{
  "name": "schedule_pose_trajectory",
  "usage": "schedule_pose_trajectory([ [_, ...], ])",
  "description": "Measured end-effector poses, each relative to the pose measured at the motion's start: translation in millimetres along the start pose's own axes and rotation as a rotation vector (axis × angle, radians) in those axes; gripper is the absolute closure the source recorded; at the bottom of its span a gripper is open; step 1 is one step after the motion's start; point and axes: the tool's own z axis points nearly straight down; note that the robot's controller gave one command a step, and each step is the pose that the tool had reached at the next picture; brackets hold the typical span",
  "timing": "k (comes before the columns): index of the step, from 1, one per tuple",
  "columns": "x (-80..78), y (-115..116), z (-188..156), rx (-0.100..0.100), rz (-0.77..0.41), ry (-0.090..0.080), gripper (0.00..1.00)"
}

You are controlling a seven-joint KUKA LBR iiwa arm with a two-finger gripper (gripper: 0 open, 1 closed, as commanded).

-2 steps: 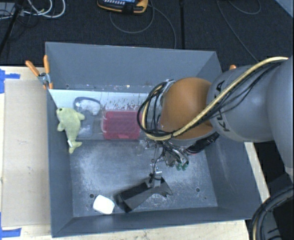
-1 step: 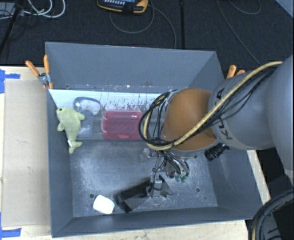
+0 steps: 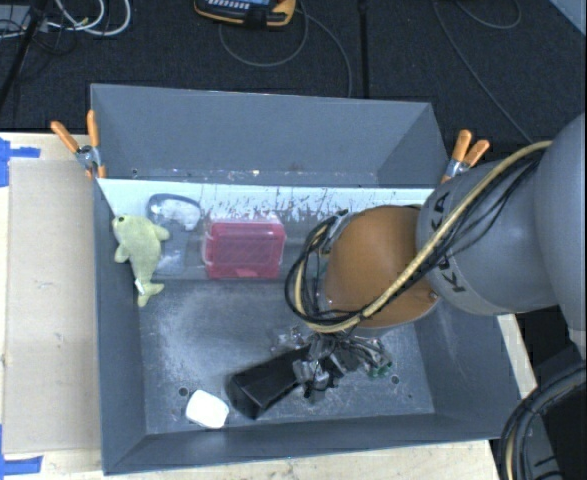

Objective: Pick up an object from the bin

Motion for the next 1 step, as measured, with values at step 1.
schedule_pose_trajectory([
  [1,0.0,-0.2,0.0,0.0,0.001,0.0,1.0],
])
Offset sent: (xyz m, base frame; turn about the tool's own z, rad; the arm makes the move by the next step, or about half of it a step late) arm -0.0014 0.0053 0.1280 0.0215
